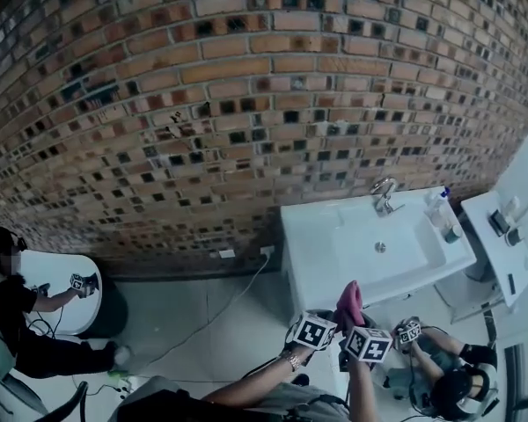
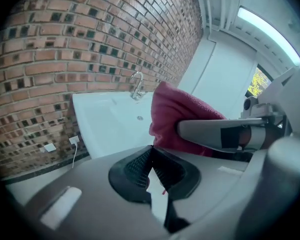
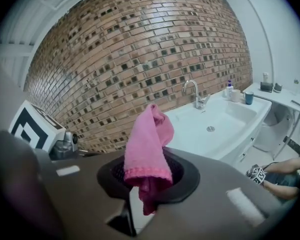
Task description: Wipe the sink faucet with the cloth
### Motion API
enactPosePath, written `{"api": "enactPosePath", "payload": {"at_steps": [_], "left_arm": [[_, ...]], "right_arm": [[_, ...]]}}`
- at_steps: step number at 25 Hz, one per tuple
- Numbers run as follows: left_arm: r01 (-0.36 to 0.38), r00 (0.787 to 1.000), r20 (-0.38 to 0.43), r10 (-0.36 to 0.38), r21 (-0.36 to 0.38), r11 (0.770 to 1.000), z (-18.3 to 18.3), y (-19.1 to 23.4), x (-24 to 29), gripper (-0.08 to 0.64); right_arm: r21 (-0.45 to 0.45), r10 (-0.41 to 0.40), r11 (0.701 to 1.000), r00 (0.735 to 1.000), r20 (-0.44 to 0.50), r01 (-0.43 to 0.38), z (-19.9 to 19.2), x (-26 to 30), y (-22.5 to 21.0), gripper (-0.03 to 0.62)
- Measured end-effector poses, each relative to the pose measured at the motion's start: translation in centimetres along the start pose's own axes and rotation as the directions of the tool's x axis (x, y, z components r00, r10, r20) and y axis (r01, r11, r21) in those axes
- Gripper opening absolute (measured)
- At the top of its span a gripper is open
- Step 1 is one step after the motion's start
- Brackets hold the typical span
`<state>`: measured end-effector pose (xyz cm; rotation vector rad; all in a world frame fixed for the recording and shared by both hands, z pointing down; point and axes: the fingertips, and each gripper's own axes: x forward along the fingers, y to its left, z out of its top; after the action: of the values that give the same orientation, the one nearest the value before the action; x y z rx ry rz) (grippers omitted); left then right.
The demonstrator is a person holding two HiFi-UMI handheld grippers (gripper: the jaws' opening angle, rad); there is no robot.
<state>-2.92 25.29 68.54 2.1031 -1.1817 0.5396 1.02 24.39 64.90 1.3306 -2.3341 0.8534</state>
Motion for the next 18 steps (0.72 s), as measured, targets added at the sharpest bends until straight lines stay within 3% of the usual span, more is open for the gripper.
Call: {"api": "enactPosePath", "payload": {"at_steps": [6, 13, 18], "left_arm": [[-0.026, 0.998, 0.060, 0.026, 0.000, 1.000, 1.8, -0.8, -1.8, 0.020], [-0.030, 0.999, 0.021, 0.030, 0.007, 1.000, -1.6, -2.2, -2.9, 0.020], [-0.055, 0.998, 0.043, 0.055, -0.008, 0.998, -0.8, -3.4, -3.4, 0.020]], "right_arm": [[-0.021, 0.057, 0.998, 0.997, 0.052, -0.056, 1.5, -2.0, 1.4, 0.067], [0.027, 0.117, 0.992, 0.991, 0.067, -0.119, 0.1, -4.4, 2.7, 0.067], [0.033, 0.163, 0.986, 0.984, 0.069, -0.166, 0.4, -6.0, 3.1, 0.067]]}}
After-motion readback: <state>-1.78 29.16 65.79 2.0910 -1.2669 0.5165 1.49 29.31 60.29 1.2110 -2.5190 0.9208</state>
